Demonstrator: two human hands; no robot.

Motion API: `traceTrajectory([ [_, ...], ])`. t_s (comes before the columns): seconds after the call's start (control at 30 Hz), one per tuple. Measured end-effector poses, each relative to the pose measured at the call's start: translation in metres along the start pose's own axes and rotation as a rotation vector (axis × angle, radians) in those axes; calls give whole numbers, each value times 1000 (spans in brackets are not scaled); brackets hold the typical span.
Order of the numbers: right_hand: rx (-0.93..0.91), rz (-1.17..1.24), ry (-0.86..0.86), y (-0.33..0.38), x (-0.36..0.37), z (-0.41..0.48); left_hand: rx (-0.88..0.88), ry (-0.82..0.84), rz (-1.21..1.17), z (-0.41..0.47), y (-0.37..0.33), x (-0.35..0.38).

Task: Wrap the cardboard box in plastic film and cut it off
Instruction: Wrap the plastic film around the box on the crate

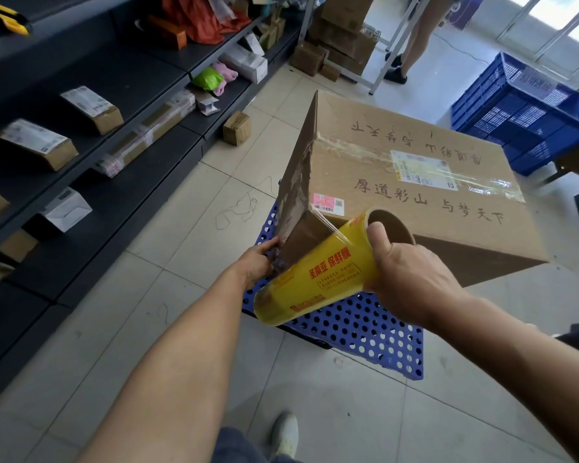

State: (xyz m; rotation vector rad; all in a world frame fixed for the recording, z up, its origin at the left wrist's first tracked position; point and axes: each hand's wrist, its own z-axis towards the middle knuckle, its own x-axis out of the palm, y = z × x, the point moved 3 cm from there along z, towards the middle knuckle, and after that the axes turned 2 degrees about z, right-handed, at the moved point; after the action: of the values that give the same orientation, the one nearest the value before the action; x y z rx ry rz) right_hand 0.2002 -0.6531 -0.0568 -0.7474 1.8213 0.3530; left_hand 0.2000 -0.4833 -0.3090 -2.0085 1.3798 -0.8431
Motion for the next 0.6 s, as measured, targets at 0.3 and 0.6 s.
traceTrajectory([
  [0.3, 65, 66, -13, 2, 4, 4, 60, -210, -93, 2, 13, -5],
  [0.6, 86, 73, -44, 12, 0, 9, 6, -143, 183, -2, 14, -8],
])
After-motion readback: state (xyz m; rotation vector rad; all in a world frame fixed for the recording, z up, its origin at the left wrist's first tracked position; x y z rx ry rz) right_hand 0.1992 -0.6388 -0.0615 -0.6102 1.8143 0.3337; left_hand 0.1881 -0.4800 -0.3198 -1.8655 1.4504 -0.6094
